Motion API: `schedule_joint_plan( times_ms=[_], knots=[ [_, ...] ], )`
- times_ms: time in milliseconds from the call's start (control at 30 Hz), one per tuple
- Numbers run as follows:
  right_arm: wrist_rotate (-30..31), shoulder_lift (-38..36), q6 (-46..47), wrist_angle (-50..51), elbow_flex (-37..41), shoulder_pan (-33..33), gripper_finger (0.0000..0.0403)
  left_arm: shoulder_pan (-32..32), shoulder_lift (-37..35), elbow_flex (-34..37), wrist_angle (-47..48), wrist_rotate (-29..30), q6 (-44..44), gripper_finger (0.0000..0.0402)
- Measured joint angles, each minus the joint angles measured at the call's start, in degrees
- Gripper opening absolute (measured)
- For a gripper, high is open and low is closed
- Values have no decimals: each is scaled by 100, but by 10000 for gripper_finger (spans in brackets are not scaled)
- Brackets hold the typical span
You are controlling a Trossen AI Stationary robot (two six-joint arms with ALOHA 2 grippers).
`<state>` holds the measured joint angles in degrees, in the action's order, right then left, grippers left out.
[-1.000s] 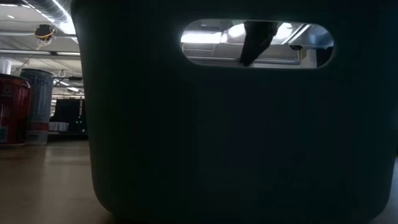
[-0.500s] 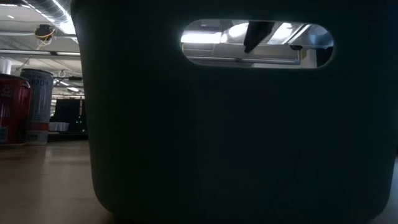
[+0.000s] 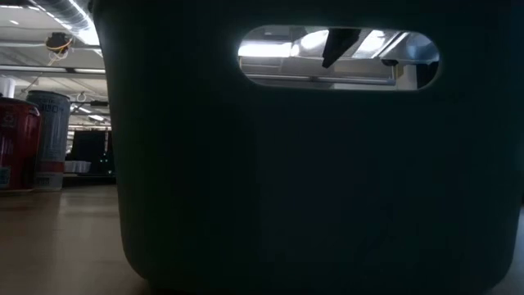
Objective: Sort soda cans
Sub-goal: Put the top black soda can into the dark green bin
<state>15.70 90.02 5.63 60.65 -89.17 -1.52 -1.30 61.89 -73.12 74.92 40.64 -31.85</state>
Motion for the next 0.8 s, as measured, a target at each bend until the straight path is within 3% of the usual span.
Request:
schedule_joint_plan(
  times_ms=[200, 400, 800],
  knots=[
    [14, 0, 2, 2, 0, 0, 360, 182, 4, 0, 147, -221, -63, 265],
    [18, 2, 2, -5, 0, 0, 360, 361, 7, 0, -114, -1826, 421, 265],
    [20, 5, 4, -5, 0, -1, 360, 306, 9, 5, -106, -1848, 477, 265]
  ],
)
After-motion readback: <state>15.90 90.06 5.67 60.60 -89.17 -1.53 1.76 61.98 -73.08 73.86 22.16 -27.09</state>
